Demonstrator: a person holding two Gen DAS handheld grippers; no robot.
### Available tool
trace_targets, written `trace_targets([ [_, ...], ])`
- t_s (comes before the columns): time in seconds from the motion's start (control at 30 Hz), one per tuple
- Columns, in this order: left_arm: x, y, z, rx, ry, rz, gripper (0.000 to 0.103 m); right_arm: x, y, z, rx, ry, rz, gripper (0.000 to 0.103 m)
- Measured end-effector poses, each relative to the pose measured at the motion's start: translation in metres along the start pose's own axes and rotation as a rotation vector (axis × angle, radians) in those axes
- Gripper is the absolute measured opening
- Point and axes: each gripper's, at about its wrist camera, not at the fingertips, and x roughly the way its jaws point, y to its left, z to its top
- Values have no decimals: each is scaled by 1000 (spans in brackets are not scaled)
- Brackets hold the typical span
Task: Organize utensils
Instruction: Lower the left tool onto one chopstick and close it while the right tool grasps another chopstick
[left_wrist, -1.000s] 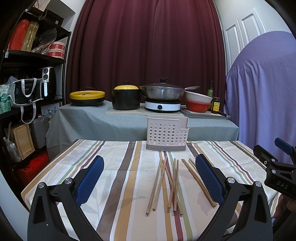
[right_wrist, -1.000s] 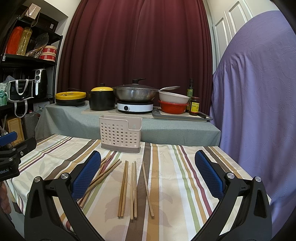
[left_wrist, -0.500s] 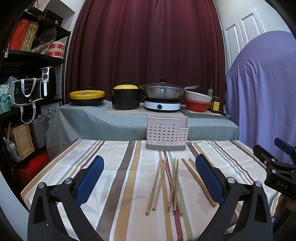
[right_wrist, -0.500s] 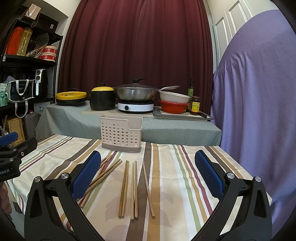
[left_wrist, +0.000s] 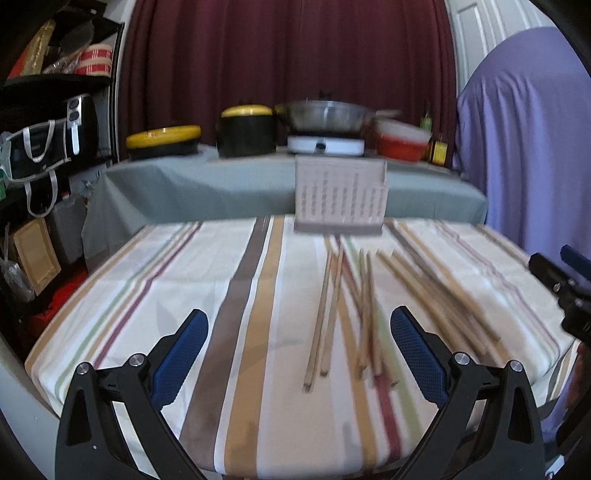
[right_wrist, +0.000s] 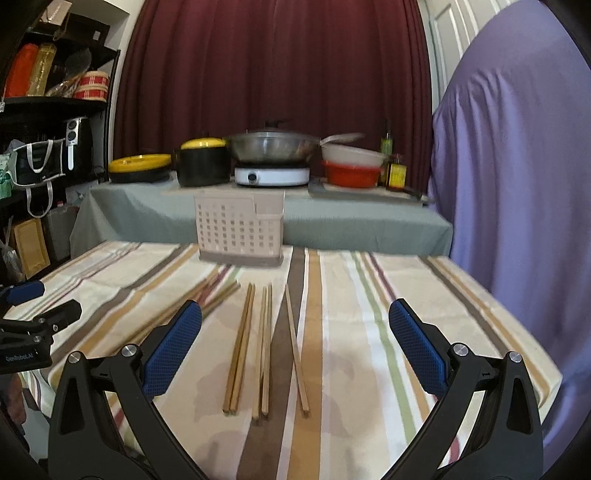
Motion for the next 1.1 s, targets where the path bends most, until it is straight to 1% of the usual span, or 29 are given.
trace_targets([
  [0.1,12,5,-9,12,31,18,96,13,-3,-8,12,42,17,99],
  [0.17,18,8,-13,19,46,25,93,21,-3,-13,16,66,29,99],
  [0.2,20,9,-15,23,53,26,84,25,-4,-14,17,75,35,98],
  [0.23,25,11,-17,28,70,24,71,28,-3,-16,16,83,42,97],
  [0.33,35,14,-23,23,122,1,66,38,-2,-20,15,114,60,91],
  [0.47,38,10,-30,61,134,-21,59,48,1,-26,12,150,80,84],
  [0.53,39,7,-32,82,144,-33,52,51,1,-27,16,160,87,83],
  [0.67,45,5,-33,89,154,-44,47,55,3,-28,14,171,95,83],
  [0.73,47,4,-34,94,158,-47,40,56,4,-28,11,172,98,83],
  [0.8,50,3,-34,97,162,-65,37,57,4,-29,12,177,100,83],
  [0.87,53,0,-36,105,170,-76,35,58,4,-30,12,182,99,83],
  [0.97,55,-2,-37,109,173,-84,30,59,4,-30,14,185,98,83],
  [1.03,56,-2,-36,101,168,-99,22,60,4,-31,14,186,98,83],
  [1.1,56,-2,-36,100,166,-104,20,61,4,-32,14,192,99,83],
])
